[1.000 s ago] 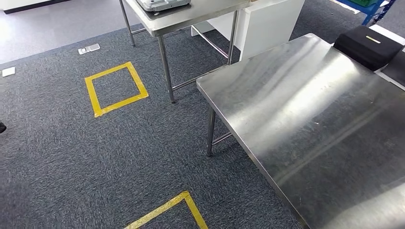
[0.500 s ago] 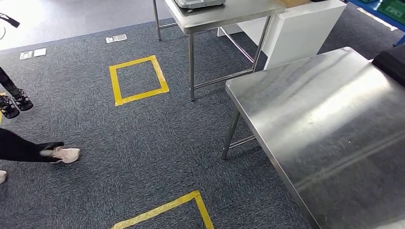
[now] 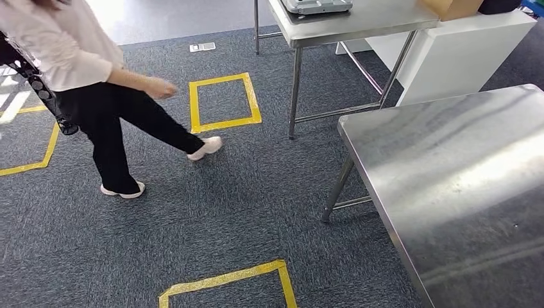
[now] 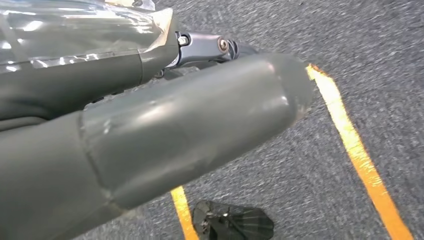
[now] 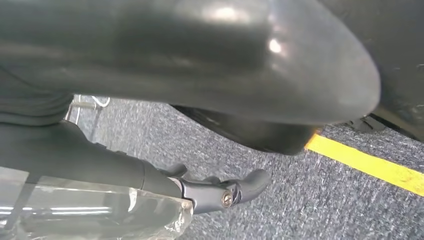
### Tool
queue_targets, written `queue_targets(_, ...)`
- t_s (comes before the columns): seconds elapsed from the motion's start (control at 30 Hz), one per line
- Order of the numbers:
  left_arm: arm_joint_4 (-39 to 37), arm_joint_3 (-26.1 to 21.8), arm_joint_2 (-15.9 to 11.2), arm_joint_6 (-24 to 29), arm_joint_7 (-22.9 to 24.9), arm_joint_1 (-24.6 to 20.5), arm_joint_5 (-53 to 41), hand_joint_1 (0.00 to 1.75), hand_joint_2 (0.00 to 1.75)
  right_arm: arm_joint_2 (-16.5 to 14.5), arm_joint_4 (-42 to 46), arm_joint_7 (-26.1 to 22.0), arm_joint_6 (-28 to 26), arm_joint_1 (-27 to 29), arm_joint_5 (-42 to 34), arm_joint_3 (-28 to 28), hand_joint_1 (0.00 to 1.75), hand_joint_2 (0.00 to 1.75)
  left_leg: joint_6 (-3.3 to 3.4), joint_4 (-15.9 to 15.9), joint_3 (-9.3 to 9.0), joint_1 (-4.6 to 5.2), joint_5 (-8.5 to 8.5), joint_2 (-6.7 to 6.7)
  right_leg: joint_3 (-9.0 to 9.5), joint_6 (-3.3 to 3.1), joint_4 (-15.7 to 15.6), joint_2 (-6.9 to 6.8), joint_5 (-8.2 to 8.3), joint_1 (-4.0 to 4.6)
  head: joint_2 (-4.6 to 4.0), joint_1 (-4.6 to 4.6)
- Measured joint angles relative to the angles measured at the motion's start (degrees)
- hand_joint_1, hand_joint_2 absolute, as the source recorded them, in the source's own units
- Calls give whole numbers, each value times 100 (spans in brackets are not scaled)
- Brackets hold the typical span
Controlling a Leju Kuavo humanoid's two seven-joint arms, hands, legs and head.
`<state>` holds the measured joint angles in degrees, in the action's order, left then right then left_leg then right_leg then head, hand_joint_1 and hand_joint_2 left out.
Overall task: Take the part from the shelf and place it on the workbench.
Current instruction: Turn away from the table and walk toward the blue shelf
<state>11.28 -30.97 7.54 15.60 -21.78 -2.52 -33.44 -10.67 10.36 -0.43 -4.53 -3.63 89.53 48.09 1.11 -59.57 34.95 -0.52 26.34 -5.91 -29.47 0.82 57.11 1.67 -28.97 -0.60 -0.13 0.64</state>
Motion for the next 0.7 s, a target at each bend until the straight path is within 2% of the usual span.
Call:
queue_targets(0.07,-4,-5,-3,2,1,0,10,0,0,-33,-1,9,-9,3,1,-21,0,0,-40,-462,211,-1,305,279,12,-95,-34,-135,29,-28,0,22)
queue_targets(0.1,-4,-8,-2,4,-2,-3,21,0,0,-42,-2,14,-10,10,2,-36,0,0,-61,-836,381,0,510,420,10,-123,-37,-208,27,-5,0,29)
queue_targets(0.13,-5,-11,1,4,-6,-4,33,0,0,-48,-2,23,-8,19,1,-55,0,0,-83,-1207,551,-13,672,486,9,-140,-36,-284,22,8,0,34)
queue_targets(0.17,-6,-16,4,3,-10,0,46,0,0,-50,-2,37,-4,23,1,-77,0,0,-105,-1467,669,-31,750,523,6,-143,-36,-355,19,18,0,30)
queue_targets(0.2,-8,-25,6,0,-11,7,51,0,0,-52,-2,56,1,21,0,-100,0,0,-124,-1523,687,-50,719,551,5,-145,-35,-420,15,21,0,33)
queue_targets(0.23,-9,-35,7,-3,-5,13,56,0,0,-54,-2,72,6,16,0,-122,0,0,-140,-1391,609,-69,611,582,7,-146,-34,-475,12,20,0,34)
queue_targets(0.27,-10,-49,5,-7,14,14,60,0,0,-58,-2,86,11,8,1,-143,0,0,-151,-1048,416,-87,436,646,14,-142,-32,-527,6,18,0,35)
queue_targets(0.3,-11,-61,4,-9,48,6,61,0,0,-58,-2,97,17,-2,1,-167,0,0,-157,-631,188,-91,290,771,22,-125,-25,-574,-9,31,0,40)
queue_targets(0.37,-11,-76,4,-15,133,-24,62,0,0,-52,-2,107,35,-23,1,-219,0,0,-121,-51,-126,-80,125,925,26,-67,-10,-660,-48,72,0,32)
queue_targets(0.4,-11,-83,4,-21,165,-35,61,0,0,-43,-1,106,43,-34,0,-242,0,0,-91,38,-165,-59,123,939,32,-33,-10,-701,-64,94,0,24)
queue_targets(0.47,-11,-95,-5,-42,169,-32,60,0,0,-25,2,83,52,-65,-2,-272,0,0,-7,61,-156,-32,98,817,48,27,-11,-780,-80,105,0,11)
queue_targets(0.5,-11,-100,-11,-60,143,-27,61,0,0,-16,3,61,53,-79,-3,-283,0,0,38,85,-158,-24,75,762,34,55,42,-735,-120,94,0,9)
queue_targets(0.53,-11,-104,-20,-80,110,-25,67,0,0,-8,4,40,53,-87,-4,-291,0,0,88,109,-159,-27,47,710,-26,64,185,-633,-209,78,0,7)
queue_targets(0.57,-11,-108,-30,-103,73,-29,72,0,0,-1,4,23,53,-88,-4,-301,0,0,130,128,-158,-38,21,659,-143,58,435,-495,-346,60,0,3)
queue_targets(0.6,-11,-113,-41,-128,41,-34,78,0,0,9,4,13,53,-83,-5,-309,0,0,152,131,-145,-36,9,597,-317,38,819,-346,-529,37,0,-4)
queue_targets(0.67,-11,-133,-58,-158,9,-41,86,0,0,33,4,3,54,-68,-8,-322,0,0,169,129,-125,-35,-1,455,-676,32,1555,-220,-803,20,0,-4)
queue_targets(0.7,-11,-144,-62,-165,7,-38,90,0,0,48,4,1,54,-63,-9,-327,0,0,169,128,-122,-33,-3,380,-755,61,1708,-198,-824,13,0,-5)
